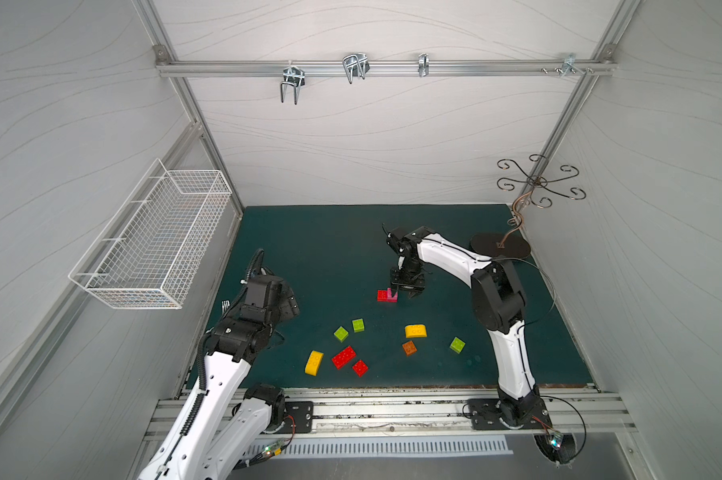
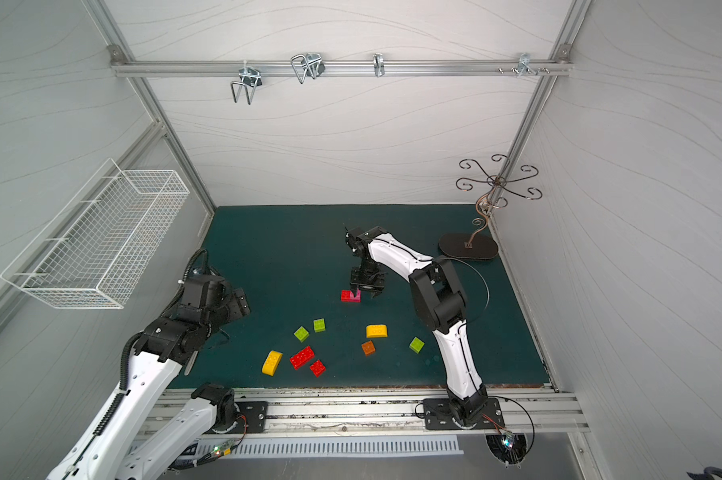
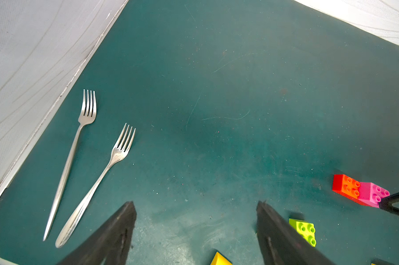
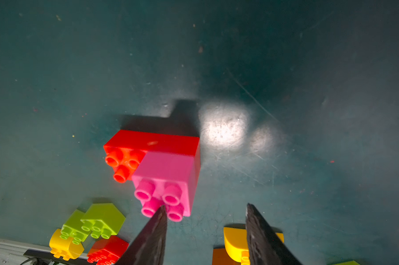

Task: Assemble the letter s with lego
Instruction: Assemble the lego brick with the lego brick, then pick up the lego brick from the center of the board.

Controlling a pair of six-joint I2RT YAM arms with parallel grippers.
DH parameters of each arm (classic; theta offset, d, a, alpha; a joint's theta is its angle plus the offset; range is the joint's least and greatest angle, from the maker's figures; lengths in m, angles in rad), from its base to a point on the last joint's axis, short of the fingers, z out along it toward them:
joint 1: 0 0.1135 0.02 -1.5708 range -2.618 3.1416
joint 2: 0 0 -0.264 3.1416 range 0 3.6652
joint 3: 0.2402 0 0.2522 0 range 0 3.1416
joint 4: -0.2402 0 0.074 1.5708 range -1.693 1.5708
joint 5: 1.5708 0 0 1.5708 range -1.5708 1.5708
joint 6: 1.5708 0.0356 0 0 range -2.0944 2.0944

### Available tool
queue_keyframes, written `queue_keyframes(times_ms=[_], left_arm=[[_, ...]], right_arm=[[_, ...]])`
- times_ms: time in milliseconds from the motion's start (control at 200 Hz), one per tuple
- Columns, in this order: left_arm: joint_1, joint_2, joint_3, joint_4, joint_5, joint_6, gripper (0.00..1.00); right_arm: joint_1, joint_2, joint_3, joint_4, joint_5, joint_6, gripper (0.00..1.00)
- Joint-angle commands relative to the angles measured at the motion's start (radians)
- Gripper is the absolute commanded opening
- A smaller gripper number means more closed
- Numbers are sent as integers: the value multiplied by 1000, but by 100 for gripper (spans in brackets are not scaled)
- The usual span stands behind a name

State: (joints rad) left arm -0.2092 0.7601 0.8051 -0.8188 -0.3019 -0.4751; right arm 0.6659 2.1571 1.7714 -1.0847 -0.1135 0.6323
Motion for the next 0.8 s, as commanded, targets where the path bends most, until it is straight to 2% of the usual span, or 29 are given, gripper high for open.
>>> queue_keyframes(times_ms=[0, 175, 335, 490, 795], left_arm=[[7, -8, 2, 27, -8, -10, 85], [8, -7, 3, 26, -10, -10, 85], [8, -7, 2, 26, -11, -11, 85], [8, 2, 2, 32, -1, -10, 83], [3, 63, -3, 58, 98, 11, 77]], right_arm=[[0, 1, -4, -12, 24, 8, 55], [7, -116, 39, -48, 39, 4, 55], [8, -240, -9, -63, 66, 7, 53], [12, -355, -158, -31, 85, 12, 49], [24, -576, -572, 132, -27, -17, 49]])
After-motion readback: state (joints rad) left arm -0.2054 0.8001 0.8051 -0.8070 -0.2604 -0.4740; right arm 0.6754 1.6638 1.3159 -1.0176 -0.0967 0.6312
